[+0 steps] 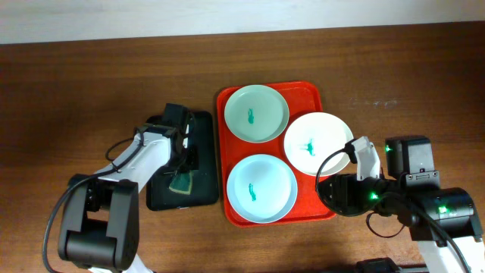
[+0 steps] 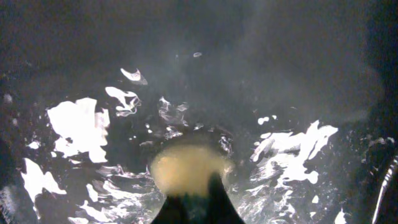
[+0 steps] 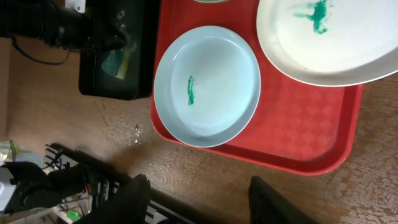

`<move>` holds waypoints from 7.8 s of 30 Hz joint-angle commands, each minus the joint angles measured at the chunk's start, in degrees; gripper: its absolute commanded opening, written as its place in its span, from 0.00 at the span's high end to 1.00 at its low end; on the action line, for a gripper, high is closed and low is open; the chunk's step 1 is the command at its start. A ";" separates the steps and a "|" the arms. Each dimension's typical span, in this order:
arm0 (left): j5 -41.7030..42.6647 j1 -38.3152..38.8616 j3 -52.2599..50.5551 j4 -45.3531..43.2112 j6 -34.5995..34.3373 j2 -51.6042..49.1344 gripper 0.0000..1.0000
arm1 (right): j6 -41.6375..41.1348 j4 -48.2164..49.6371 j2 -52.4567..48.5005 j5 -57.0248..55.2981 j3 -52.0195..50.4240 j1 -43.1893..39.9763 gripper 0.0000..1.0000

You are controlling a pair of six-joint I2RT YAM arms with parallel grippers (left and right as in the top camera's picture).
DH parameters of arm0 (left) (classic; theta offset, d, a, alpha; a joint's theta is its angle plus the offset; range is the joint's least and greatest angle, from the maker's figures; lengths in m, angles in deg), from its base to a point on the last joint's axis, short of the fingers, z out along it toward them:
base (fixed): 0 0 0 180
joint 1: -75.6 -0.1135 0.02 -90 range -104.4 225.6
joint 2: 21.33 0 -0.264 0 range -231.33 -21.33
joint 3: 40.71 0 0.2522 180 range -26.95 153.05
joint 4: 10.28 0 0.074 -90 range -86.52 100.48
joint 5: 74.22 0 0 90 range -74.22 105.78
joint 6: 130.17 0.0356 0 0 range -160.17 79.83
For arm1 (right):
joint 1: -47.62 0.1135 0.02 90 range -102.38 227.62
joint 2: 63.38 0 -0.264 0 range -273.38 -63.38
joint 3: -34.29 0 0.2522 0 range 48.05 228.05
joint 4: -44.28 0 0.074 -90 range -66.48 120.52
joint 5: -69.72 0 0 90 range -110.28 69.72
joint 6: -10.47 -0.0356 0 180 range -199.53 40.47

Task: Clean dirty plates on tray and stack at the side

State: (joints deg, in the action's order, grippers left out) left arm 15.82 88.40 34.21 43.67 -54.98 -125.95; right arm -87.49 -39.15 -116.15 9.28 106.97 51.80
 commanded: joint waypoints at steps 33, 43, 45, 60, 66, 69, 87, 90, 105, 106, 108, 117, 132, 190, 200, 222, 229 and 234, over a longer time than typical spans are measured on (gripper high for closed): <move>0.15 0.92 9.66 16.20 -0.33 0.79 1.00 | -12.70 -4.09 -8.22 -20.17 -0.52 0.31 0.66; -0.50 1.79 19.74 23.74 -0.35 4.55 1.00 | -3.04 -1.75 -22.16 -10.51 -0.52 0.31 0.64; -1.14 1.73 19.02 23.37 -0.37 4.48 1.00 | -2.91 -0.31 -25.94 -10.01 -0.52 0.31 0.64; 2.32 2.12 18.67 22.91 -0.33 4.46 1.00 | -10.69 31.58 -35.01 -17.75 -12.92 14.80 0.61; 2.80 2.12 18.67 22.86 -0.35 4.46 1.00 | -12.31 32.65 -36.76 -22.43 -12.92 16.00 0.69; 3.85 2.12 18.67 22.86 -0.35 4.46 1.00 | -15.13 32.74 -38.34 -24.11 -12.92 16.00 0.76; 11.19 10.93 18.03 19.19 -3.26 4.33 1.00 | -20.61 35.28 -41.20 -23.93 -12.90 14.05 0.96; 11.17 16.11 14.40 13.73 -9.44 4.20 1.00 | -23.30 35.47 -41.20 -24.04 -12.90 14.05 0.96; 20.61 27.82 3.39 -9.05 -22.03 -9.55 1.00 | -24.06 35.65 -41.20 -23.80 -12.90 14.08 0.96; 20.70 27.82 3.39 -8.83 -22.05 -10.47 1.00 | -24.06 35.63 -41.20 -23.80 -12.90 14.08 0.96; 20.79 27.54 3.41 -8.66 -22.10 -11.43 1.00 | -24.06 35.63 -41.20 -23.78 -12.90 14.08 0.96; -2.12 23.52 11.93 10.99 -21.59 -11.30 1.00 | -24.04 35.65 -41.20 -23.80 -12.90 14.08 0.96; 21.20 30.25 13.33 -5.60 -21.62 -15.82 1.00 | -24.04 35.63 -41.20 -23.80 -12.90 14.16 0.96; 2.38 -3.87 -0.68 4.42 -6.08 9.79 0.58 | -15.85 34.58 -41.20 -22.93 -12.90 14.16 0.96; 1.55 -5.25 13.53 20.68 -6.12 18.01 0.32 | -15.85 34.58 -41.20 -22.71 -12.90 14.16 0.95; 0.22 -36.00 15.58 31.67 -12.98 26.75 0.01 | -17.51 17.44 -40.06 -21.29 2.80 14.32 0.96; 0.24 -36.00 15.58 31.69 -12.98 26.75 0.01 | -19.54 11.06 -40.17 -19.93 21.00 22.32 0.96; 0.22 -36.00 15.58 31.69 -12.98 26.75 0.01 | -24.06 21.14 -41.18 -29.70 21.94 32.79 0.96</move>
State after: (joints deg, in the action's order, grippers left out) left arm 15.62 52.68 49.34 75.30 -67.29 -99.33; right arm -108.26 -22.01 -156.46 -14.15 127.47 78.64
